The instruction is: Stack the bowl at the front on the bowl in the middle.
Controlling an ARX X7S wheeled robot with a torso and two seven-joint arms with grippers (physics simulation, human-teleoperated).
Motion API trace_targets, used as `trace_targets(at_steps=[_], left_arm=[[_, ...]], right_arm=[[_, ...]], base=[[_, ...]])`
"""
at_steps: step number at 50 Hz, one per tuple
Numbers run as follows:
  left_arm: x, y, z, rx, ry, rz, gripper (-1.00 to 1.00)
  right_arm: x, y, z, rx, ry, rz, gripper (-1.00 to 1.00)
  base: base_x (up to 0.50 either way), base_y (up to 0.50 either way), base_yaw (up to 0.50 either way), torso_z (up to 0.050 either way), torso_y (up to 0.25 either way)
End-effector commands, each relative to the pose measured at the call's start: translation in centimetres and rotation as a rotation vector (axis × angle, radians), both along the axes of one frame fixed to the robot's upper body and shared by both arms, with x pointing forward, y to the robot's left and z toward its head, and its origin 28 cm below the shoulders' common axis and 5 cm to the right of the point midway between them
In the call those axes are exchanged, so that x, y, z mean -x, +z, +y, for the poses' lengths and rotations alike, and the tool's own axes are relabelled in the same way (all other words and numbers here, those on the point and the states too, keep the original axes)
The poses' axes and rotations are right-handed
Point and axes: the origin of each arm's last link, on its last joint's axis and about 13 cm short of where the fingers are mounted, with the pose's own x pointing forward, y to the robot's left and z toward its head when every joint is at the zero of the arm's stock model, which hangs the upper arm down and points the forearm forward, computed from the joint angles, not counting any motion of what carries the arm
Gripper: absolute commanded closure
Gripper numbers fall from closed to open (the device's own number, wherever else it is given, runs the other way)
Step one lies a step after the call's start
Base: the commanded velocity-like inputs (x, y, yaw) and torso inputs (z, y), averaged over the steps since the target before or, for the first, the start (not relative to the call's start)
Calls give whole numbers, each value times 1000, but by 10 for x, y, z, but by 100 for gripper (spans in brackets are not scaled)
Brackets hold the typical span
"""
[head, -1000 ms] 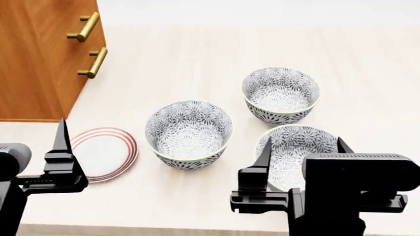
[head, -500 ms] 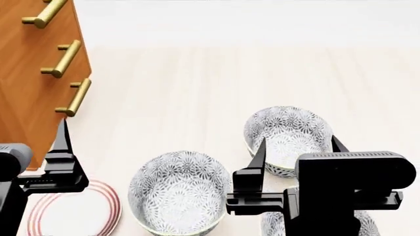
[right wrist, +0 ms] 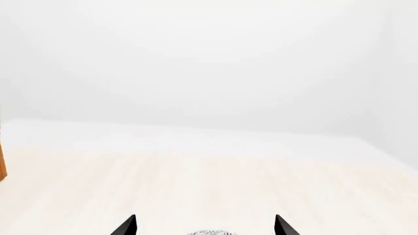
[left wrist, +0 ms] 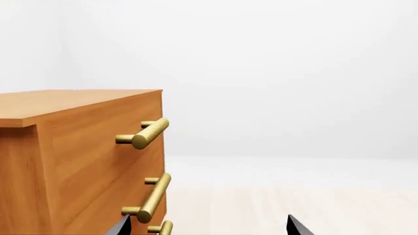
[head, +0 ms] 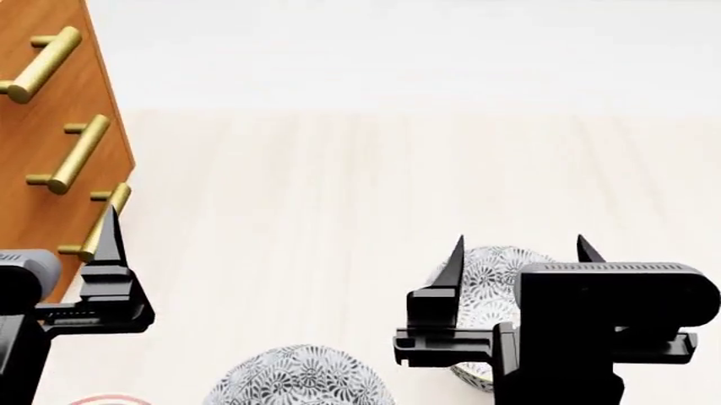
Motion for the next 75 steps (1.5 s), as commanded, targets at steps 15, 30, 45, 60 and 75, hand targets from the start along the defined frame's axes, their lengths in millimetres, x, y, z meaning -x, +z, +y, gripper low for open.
trace_targets(at_steps=[15, 30, 45, 60, 75], left_arm=[[1, 1, 0, 1, 5, 2, -100], [1, 0, 0, -2, 4, 6, -100], [1, -2, 0, -2, 2, 13, -100], [1, 0, 2, 1, 3, 15, -100], [0, 0, 3, -3, 2, 15, -100]], right_arm=[[-1, 50, -27, -150, -128, 30, -100], [-43, 69, -61, -242, -212, 256, -100], [-65, 76, -77, -406, -90, 430, -100], [-82, 66, -85, -477, -158, 533, -100], [-88, 43, -91, -502, -169, 583, -100]], base=[[0, 0, 0, 0, 0], [0, 0, 0, 0, 0], [0, 0, 0, 0, 0], [0, 0, 0, 0, 0], [0, 0, 0, 0, 0]])
